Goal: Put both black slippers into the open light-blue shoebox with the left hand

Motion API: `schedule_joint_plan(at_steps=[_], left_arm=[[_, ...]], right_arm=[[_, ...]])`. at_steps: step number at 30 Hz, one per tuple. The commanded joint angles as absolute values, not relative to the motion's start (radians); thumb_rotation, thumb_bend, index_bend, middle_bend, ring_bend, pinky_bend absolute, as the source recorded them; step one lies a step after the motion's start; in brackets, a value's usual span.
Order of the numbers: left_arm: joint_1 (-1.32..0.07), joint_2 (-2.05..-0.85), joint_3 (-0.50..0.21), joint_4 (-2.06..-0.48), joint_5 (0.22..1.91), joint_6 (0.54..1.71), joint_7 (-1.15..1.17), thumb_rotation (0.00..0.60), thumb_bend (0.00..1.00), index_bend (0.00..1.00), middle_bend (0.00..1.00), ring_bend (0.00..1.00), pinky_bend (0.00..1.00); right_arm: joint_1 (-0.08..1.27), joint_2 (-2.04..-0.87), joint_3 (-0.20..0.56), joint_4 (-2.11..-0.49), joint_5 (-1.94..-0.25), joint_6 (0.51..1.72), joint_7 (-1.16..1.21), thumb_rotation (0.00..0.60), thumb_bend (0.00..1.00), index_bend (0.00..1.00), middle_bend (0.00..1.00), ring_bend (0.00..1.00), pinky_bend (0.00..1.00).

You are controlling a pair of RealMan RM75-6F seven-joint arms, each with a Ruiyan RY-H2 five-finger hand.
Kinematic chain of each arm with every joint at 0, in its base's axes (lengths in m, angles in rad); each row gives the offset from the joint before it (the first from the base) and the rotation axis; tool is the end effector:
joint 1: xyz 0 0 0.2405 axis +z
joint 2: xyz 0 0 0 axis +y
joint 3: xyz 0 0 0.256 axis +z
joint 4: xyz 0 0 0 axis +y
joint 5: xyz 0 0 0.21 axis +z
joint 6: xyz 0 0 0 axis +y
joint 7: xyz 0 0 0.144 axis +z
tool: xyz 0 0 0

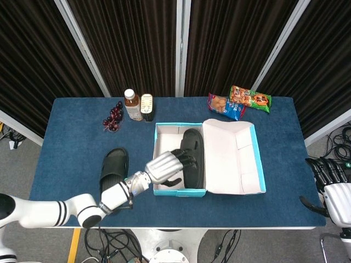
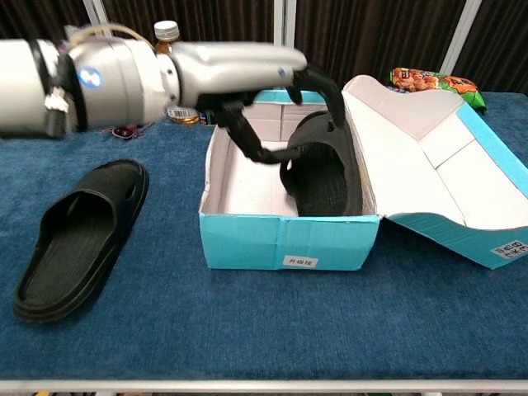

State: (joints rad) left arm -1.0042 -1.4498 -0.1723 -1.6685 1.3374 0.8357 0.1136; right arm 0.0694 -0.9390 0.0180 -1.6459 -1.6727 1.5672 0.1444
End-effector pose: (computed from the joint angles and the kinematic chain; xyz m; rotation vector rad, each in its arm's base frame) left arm -0.0212 0.3223 -0.0123 -2.3067 -0.8090 -1.2237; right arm -0.2929 -0.1677 0.2073 1.5045 -0.8168 1.0087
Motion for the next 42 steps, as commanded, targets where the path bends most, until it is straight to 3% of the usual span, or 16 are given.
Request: schedule_joint_plan(at_steps=[1, 9, 12, 18, 29, 33, 38, 42], left_arm=[[-0.91, -1.317, -0.19, -1.74, 1.293, 0.915, 0.059, 0.6, 0.34, 0.24, 0.16, 0.06, 0.24], [-0.82, -1.215, -0.097, -1.728, 1.035, 0.88, 0.175, 0.6, 0.13, 0.17, 0.14, 0.44, 0.59], [-0.808, -1.227, -0.056, -1.722, 0.953, 0.858, 0.228, 0.6, 0.08, 0.13, 0.12, 0.51, 0.62], [-0.793, -1.274, -0.014, -1.686, 0.844, 0.829, 0.262, 0.6, 0.06, 0.1, 0.07, 0.54, 0.66], [-0.837, -1.327, -0.002, -1.614, 0.662, 0.771, 0.336, 0.6, 0.06, 0.1, 0.07, 0.6, 0.69], [-0.853, -1.338, -0.007, -1.588, 0.626, 0.716, 0.316, 0.6, 0.08, 0.14, 0.13, 0.64, 0.74], [-0.84, -1.373, -0.02, -1.542, 0.634, 0.735, 0.286, 0.6, 0.19, 0.35, 0.37, 0.75, 0.83], [-0.812, -1.339, -0.049, -1.559, 0.683, 0.731, 0.214, 0.6, 0.24, 0.43, 0.46, 0.79, 0.85]], right_arm=[[0.069, -0.94, 0.017, -1.642, -1.678, 1.572, 0.148, 0.6, 0.08, 0.0, 0.11, 0.0, 0.0], [0.078, -0.953, 0.014, -1.628, -1.687, 1.562, 0.159, 0.6, 0.08, 0.0, 0.11, 0.0, 0.0], [0.083, -0.956, 0.014, -1.626, -1.689, 1.556, 0.162, 0.6, 0.08, 0.0, 0.11, 0.0, 0.0], [0.089, -0.956, 0.012, -1.631, -1.69, 1.546, 0.156, 0.6, 0.08, 0.0, 0.11, 0.0, 0.0], [0.085, -0.958, 0.008, -1.635, -1.692, 1.553, 0.151, 0.6, 0.08, 0.0, 0.11, 0.0, 0.0], [0.087, -0.959, 0.009, -1.633, -1.692, 1.553, 0.154, 0.6, 0.08, 0.0, 0.11, 0.0, 0.0], [0.085, -0.96, 0.009, -1.627, -1.693, 1.559, 0.16, 0.6, 0.08, 0.0, 0.11, 0.0, 0.0], [0.082, -0.961, 0.008, -1.622, -1.688, 1.562, 0.164, 0.6, 0.08, 0.0, 0.11, 0.0, 0.0]])
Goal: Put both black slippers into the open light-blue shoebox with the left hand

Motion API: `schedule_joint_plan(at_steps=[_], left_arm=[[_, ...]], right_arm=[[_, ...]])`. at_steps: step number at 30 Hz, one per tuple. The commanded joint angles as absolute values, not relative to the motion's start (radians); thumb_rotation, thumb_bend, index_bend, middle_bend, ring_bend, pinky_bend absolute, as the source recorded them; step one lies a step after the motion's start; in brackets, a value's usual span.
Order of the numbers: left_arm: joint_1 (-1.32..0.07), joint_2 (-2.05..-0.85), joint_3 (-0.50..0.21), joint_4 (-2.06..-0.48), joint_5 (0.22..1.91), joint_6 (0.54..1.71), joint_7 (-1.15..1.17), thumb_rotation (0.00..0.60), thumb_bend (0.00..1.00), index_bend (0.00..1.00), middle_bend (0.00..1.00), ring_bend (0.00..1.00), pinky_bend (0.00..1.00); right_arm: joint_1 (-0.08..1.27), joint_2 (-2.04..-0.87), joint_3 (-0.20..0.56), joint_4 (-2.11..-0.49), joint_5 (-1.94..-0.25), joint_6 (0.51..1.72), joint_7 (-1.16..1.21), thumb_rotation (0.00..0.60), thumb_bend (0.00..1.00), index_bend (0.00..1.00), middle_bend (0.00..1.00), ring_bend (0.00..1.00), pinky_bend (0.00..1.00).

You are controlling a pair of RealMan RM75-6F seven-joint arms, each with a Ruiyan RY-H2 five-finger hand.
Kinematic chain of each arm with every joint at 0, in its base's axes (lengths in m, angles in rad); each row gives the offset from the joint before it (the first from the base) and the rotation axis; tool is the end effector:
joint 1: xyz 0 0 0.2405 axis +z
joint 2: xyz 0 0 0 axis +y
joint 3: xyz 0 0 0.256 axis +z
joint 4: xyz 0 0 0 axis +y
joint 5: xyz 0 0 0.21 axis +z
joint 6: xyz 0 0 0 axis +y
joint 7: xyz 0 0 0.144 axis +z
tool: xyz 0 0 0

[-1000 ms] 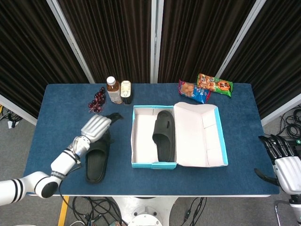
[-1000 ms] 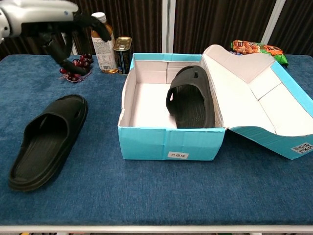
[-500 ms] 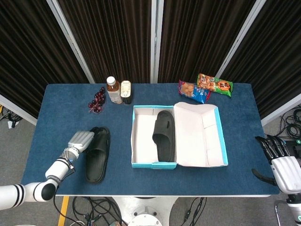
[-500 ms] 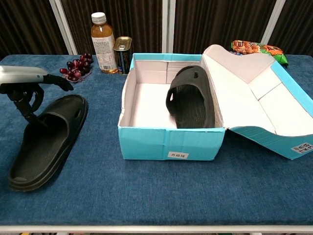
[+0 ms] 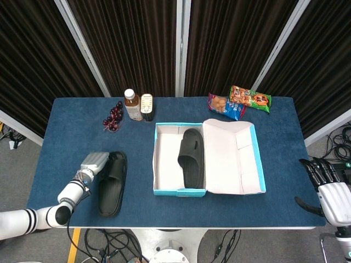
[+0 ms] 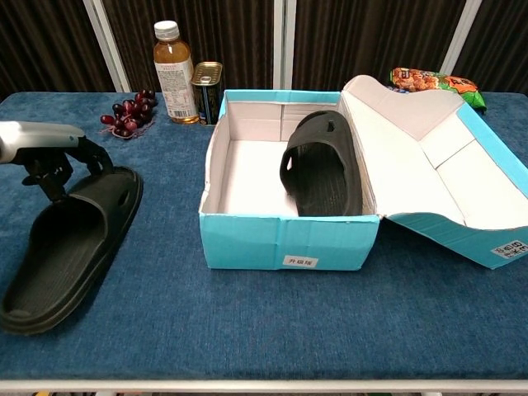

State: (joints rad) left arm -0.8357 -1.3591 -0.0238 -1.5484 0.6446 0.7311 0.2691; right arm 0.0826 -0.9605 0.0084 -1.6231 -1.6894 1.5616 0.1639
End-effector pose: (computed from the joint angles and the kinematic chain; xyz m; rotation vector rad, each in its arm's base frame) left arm -0.2187 0.3392 0.0050 -1.7668 -1.4014 -0.5290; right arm -0.2935 -0.1695 0.1999 1.5286 -0.8307 1.0278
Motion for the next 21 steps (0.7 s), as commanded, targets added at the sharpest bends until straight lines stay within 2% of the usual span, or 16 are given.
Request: schedule_joint_plan(at_steps=[1, 6, 10, 14, 21], left_arm=[[-0.799, -1.33, -0.06, -1.565, 0.705, 0.743, 0.188, 0.6, 0.24, 0.44, 0.46, 0.79, 0.85], [-0.714, -1.272, -0.143, -1.597, 0.876, 0.811, -0.013, 0.6, 0.24, 0.45, 0.47, 0.79, 0.85], [-0.655, -1.272, -0.23, -1.59, 1.03, 0.875, -0.257, 0.6, 0.24, 0.46, 0.47, 0.77, 0.85], [-0.651, -1.328, -0.308, -1.55, 1.184, 0.922, -0.516, 0.6, 0.24, 0.47, 0.46, 0.73, 0.85], [-0.741, -1.47, -0.36, -1.431, 1.35, 0.948, -0.775, 0.6, 0.24, 0.47, 0.46, 0.7, 0.83]], right_arm=[[0.081, -0.961, 0.008, -1.622, -1.688, 1.563, 0.163, 0.6, 0.08, 0.0, 0.11, 0.0, 0.0], [0.083, -0.961, 0.011, -1.625, -1.689, 1.565, 0.16, 0.6, 0.08, 0.0, 0.11, 0.0, 0.0], [0.083, -0.961, 0.01, -1.629, -1.689, 1.564, 0.155, 0.6, 0.08, 0.0, 0.11, 0.0, 0.0], [0.083, -0.958, 0.01, -1.636, -1.69, 1.565, 0.147, 0.6, 0.08, 0.0, 0.11, 0.0, 0.0], [0.082, -0.948, 0.011, -1.657, -1.684, 1.56, 0.125, 0.6, 0.08, 0.0, 0.11, 0.0, 0.0]])
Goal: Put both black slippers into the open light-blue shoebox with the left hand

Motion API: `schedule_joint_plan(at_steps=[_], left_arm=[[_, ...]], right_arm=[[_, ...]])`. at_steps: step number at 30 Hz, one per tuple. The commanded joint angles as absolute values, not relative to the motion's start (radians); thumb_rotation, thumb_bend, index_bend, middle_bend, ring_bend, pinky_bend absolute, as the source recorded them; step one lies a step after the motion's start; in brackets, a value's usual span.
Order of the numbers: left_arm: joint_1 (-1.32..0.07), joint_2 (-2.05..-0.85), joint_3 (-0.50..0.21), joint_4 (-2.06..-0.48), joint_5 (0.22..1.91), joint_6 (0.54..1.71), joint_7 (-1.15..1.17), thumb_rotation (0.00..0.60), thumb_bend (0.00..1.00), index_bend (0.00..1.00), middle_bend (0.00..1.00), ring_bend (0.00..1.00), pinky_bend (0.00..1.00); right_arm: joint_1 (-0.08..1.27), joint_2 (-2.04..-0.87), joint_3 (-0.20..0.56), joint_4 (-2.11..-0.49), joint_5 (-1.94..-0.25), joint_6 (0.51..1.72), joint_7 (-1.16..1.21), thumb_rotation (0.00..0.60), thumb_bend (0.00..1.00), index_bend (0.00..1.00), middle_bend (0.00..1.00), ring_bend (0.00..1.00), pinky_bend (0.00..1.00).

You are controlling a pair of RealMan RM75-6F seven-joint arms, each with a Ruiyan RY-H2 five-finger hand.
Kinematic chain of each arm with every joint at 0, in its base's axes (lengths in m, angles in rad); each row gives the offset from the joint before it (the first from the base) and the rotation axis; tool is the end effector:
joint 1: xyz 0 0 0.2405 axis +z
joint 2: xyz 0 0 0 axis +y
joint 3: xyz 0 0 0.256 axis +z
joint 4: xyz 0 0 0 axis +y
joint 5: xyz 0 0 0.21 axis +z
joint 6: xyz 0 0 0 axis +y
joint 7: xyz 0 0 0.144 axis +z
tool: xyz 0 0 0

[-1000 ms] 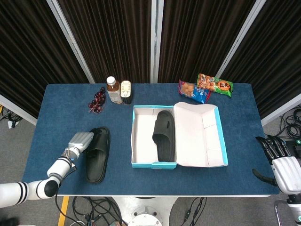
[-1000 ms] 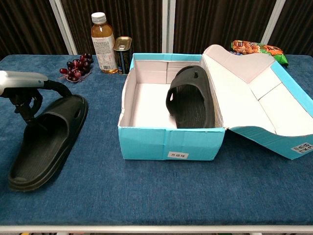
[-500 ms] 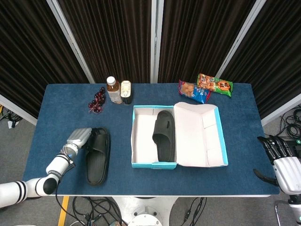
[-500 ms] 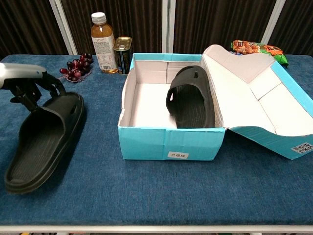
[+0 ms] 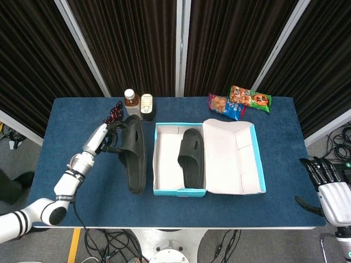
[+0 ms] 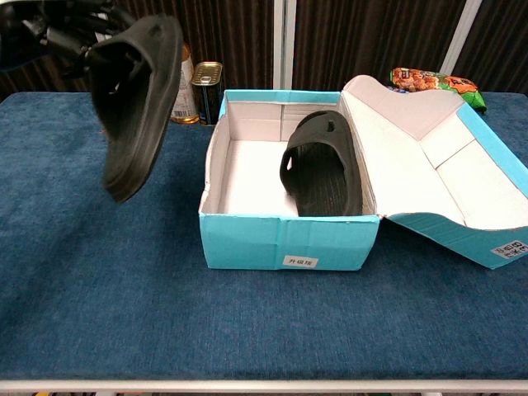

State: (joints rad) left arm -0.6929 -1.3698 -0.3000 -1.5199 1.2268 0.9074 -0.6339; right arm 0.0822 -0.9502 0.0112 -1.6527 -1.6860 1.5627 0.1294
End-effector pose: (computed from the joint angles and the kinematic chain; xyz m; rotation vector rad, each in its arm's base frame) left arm -0.1508 0.3716 0.0558 -1.4130 -1.7056 -1.5236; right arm -0.2885 -0.1696 0.2009 1.5268 -0.8142 1.0194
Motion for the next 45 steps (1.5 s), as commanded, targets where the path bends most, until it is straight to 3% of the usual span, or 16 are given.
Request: schedule_joint_plan(at_steps=[1, 6, 13, 20, 23, 29, 38, 45], left_arm=[[-0.755, -1.494, -0.364, -1.407, 1.36, 0.953, -0.786, 0.6, 0.24, 0.47, 0.46, 0.7, 0.82], [-0.84, -1.62, -0.362, -1.257, 1.396, 0.955, -0.789, 0.6, 0.24, 0.46, 0.46, 0.69, 0.81], [-0.926, -1.808, -0.327, -0.983, 1.477, 1.055, -0.696, 0.6, 0.22, 0.46, 0.46, 0.66, 0.79], [-0.949, -1.901, -0.279, -0.822, 1.505, 1.094, -0.699, 0.6, 0.21, 0.46, 0.46, 0.66, 0.79], [-0.943, -1.912, -0.268, -0.813, 1.494, 1.086, -0.719, 0.6, 0.21, 0.46, 0.46, 0.66, 0.78], [-0.937, -1.887, -0.265, -0.88, 1.433, 0.994, -0.736, 0.6, 0.21, 0.46, 0.46, 0.77, 0.78], [-0.943, -1.839, -0.289, -0.979, 1.305, 0.817, -0.672, 0.6, 0.21, 0.45, 0.47, 0.78, 0.74], [-0.944, -1.845, -0.295, -0.979, 1.233, 0.749, -0.594, 0.6, 0.21, 0.45, 0.5, 0.78, 0.73]], right_arm=[[0.082, -0.947, 0.01, -1.659, -1.682, 1.558, 0.123, 0.6, 0.08, 0.0, 0.11, 0.0, 0.0], [0.081, -0.941, 0.012, -1.671, -1.67, 1.551, 0.112, 0.6, 0.08, 0.0, 0.11, 0.0, 0.0], [0.08, -0.937, 0.014, -1.682, -1.66, 1.544, 0.1, 0.6, 0.08, 0.0, 0.11, 0.0, 0.0], [0.078, -0.935, 0.015, -1.689, -1.651, 1.54, 0.094, 0.6, 0.08, 0.0, 0.11, 0.0, 0.0], [0.078, -0.936, 0.015, -1.687, -1.65, 1.539, 0.095, 0.6, 0.08, 0.0, 0.11, 0.0, 0.0], [0.08, -0.937, 0.017, -1.686, -1.652, 1.539, 0.099, 0.6, 0.08, 0.0, 0.11, 0.0, 0.0], [0.077, -0.936, 0.018, -1.684, -1.651, 1.543, 0.1, 0.6, 0.08, 0.0, 0.11, 0.0, 0.0], [0.079, -0.936, 0.02, -1.685, -1.649, 1.538, 0.099, 0.6, 0.08, 0.0, 0.11, 0.0, 0.0]])
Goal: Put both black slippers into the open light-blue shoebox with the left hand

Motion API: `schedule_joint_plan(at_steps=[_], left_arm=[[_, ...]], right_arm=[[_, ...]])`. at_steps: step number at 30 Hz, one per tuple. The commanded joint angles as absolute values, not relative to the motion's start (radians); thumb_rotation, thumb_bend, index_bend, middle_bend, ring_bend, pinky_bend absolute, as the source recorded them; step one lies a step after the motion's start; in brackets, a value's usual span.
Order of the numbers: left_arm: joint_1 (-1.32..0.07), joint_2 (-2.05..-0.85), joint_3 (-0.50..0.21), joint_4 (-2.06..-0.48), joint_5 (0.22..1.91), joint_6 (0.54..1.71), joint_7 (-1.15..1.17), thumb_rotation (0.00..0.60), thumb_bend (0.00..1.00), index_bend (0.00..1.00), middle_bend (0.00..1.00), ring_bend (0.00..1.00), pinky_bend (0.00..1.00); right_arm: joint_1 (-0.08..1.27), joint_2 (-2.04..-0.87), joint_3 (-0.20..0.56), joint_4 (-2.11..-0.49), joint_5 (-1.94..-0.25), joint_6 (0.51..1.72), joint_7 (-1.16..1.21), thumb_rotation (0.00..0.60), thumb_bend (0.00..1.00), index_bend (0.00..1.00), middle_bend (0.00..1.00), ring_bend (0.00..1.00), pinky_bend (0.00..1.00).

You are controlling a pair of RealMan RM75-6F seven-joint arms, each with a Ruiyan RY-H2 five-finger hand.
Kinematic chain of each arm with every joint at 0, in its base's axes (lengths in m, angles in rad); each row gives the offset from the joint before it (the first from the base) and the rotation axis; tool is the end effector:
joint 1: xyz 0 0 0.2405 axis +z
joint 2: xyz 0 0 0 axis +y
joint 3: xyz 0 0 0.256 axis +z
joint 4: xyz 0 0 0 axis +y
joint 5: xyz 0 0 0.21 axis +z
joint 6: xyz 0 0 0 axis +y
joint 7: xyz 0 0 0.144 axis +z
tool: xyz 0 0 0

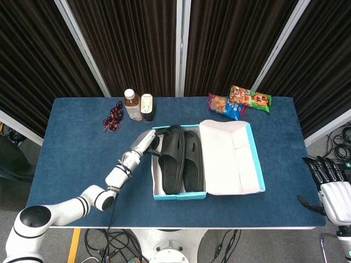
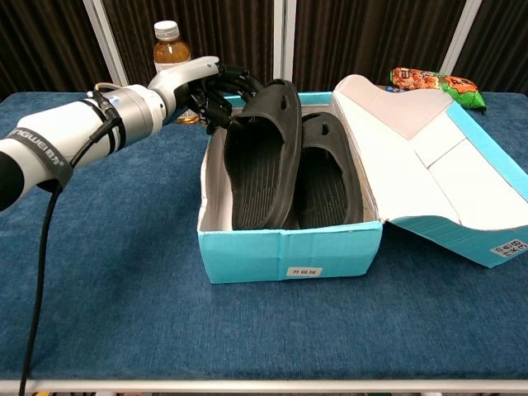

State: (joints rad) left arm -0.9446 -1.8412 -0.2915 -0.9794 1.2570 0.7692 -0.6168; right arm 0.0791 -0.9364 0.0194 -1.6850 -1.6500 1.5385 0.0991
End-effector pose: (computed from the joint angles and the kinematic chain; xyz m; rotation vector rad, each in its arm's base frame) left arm -0.0951 0.4063 -0.0793 -1.6354 -1.6716 -1.3950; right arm -0.2887 -0.1709 0.2026 1.5041 -0.8276 0.9816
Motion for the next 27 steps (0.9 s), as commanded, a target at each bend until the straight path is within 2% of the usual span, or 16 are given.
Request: schedule_joint_plan(at_steps=[1, 11, 16, 17, 19, 21, 23, 25, 27], left_arm=[[-0.943, -1.848, -0.296, -0.979, 1.225, 0.743, -0.589, 0.6, 0.21, 0.45, 0.5, 0.78, 0.73], [-0.937, -1.871, -0.288, -0.96, 1.201, 0.721, -0.518, 0.6, 0.21, 0.42, 0.51, 0.78, 0.71], [-0.936, -1.861, -0.283, -0.974, 1.2, 0.71, -0.482, 0.6, 0.21, 0.33, 0.46, 0.75, 0.69], [-0.937, -1.854, -0.28, -0.984, 1.205, 0.708, -0.47, 0.6, 0.21, 0.29, 0.42, 0.71, 0.67], [-0.935, -1.844, -0.275, -1.001, 1.219, 0.724, -0.449, 0.6, 0.19, 0.22, 0.32, 0.55, 0.65], [-0.931, -1.836, -0.265, -1.017, 1.244, 0.756, -0.416, 0.6, 0.17, 0.16, 0.23, 0.31, 0.61], [-0.93, -1.824, -0.258, -1.035, 1.264, 0.782, -0.38, 0.6, 0.17, 0.14, 0.16, 0.17, 0.54], [-0.93, -1.812, -0.256, -1.053, 1.276, 0.798, -0.353, 0.6, 0.16, 0.13, 0.09, 0.07, 0.44], [-0.933, -1.786, -0.252, -1.081, 1.285, 0.8, -0.32, 0.6, 0.16, 0.13, 0.07, 0.03, 0.37]], right_arm=[[0.079, -0.936, 0.02, -1.685, -1.649, 1.539, 0.099, 0.6, 0.08, 0.0, 0.11, 0.0, 0.0], [0.078, -0.936, 0.019, -1.686, -1.652, 1.539, 0.097, 0.6, 0.08, 0.0, 0.11, 0.0, 0.0], [0.076, -0.935, 0.019, -1.688, -1.654, 1.543, 0.097, 0.6, 0.08, 0.0, 0.11, 0.0, 0.0], [0.076, -0.935, 0.019, -1.689, -1.654, 1.543, 0.096, 0.6, 0.08, 0.0, 0.11, 0.0, 0.0], [0.076, -0.935, 0.018, -1.689, -1.655, 1.543, 0.097, 0.6, 0.08, 0.0, 0.11, 0.0, 0.0], [0.075, -0.935, 0.018, -1.689, -1.657, 1.544, 0.096, 0.6, 0.08, 0.0, 0.11, 0.0, 0.0], [0.074, -0.934, 0.017, -1.69, -1.661, 1.548, 0.095, 0.6, 0.08, 0.0, 0.11, 0.0, 0.0], [0.073, -0.933, 0.017, -1.691, -1.664, 1.552, 0.096, 0.6, 0.08, 0.0, 0.11, 0.0, 0.0], [0.07, -0.933, 0.016, -1.69, -1.667, 1.557, 0.097, 0.6, 0.08, 0.0, 0.11, 0.0, 0.0]])
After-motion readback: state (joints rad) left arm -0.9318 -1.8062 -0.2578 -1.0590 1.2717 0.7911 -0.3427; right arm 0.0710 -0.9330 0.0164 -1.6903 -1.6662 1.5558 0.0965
